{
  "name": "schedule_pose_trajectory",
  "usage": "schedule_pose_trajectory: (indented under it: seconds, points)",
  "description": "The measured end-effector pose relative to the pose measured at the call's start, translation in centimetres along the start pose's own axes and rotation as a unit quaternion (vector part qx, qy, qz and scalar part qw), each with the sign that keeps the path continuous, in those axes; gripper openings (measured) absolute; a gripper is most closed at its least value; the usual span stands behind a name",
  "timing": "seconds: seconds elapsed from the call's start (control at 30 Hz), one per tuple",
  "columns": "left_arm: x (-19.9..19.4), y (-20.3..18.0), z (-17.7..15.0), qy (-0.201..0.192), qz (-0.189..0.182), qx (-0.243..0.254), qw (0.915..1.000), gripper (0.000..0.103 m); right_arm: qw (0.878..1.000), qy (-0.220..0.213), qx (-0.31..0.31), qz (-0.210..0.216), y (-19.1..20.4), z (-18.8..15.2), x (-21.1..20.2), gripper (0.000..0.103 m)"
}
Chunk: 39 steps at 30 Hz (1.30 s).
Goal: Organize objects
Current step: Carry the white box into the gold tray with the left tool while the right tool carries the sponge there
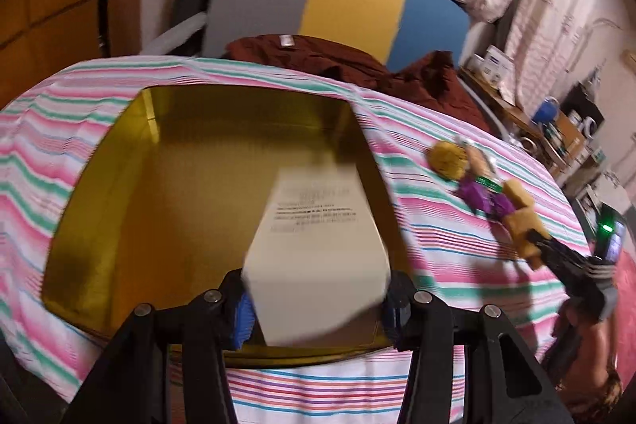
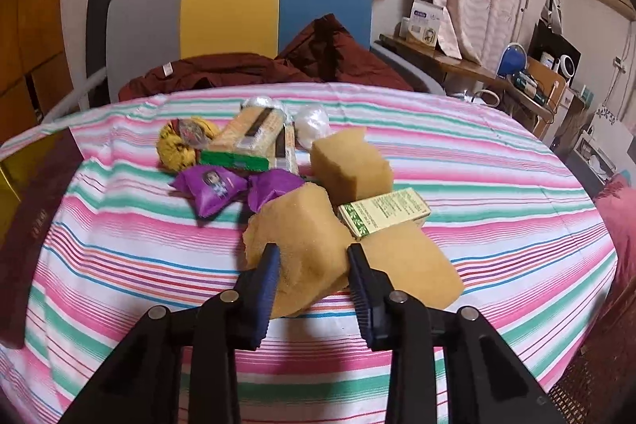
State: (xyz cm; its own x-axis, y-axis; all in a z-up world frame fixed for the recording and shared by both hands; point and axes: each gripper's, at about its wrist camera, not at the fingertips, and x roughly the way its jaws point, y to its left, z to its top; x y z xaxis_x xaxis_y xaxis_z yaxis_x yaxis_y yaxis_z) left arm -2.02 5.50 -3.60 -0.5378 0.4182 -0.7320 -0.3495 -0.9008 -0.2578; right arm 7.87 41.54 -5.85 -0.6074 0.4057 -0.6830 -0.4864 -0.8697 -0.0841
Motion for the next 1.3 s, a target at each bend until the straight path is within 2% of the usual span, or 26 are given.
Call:
schedule_pose_trajectory:
  seconds: [0.13,0.37,0.63,0.8,0.97,1.03,1.1,1.13,1.23,1.3]
  points:
    - [-0.1,3.0,0.2,-0.006,0.023,-0.018,0.9996,0.051,1.0,-0.015,0.002,0.021,1.0,0.8,-1.6,0.034]
    - [0.9,6.1,0.1,0.011,0.049,-0.039,0.998,0.052,0.994,-0.031,0.013,0.105,4.4,2.4,-4.6,0.034]
    - [0.9,9.2,0.4,0.019,0.09,-0.069,0.9934,0.051,0.975,-0.045,-0.025,0.217,11.4,3.9,-8.1,0.034]
    - [-0.6,9.7,1.3,0.002,0.081,-0.067,0.9945,0.05,0.961,-0.04,-0.059,0.266,16.0,3.8,-9.1,0.034]
    - [-1.6,10.0,2.6,0.038,0.075,-0.065,0.9944,0.051,0.947,-0.012,-0.096,0.307,20.4,2.7,-9.2,0.034]
    - [-1.5,9.8,2.8,0.055,0.096,-0.051,0.9926,0.064,0.942,0.001,-0.108,0.319,22.0,2.1,-8.9,0.034]
    - [-1.6,10.3,2.8,0.045,0.105,-0.057,0.9919,0.087,0.938,0.015,-0.117,0.326,23.2,1.7,-8.4,0.034]
    - [-1.6,10.7,2.7,0.042,0.112,-0.068,0.9905,0.089,0.936,0.021,-0.118,0.33,23.6,1.5,-8.3,0.034]
    - [-1.8,12.0,2.6,0.039,0.097,-0.107,0.9888,0.089,0.933,0.034,-0.124,0.337,24.7,0.8,-7.9,0.034]
    - [-2.2,12.9,2.6,0.029,0.1,-0.133,0.9856,0.089,0.931,0.042,-0.128,0.339,25.4,0.4,-7.5,0.034]
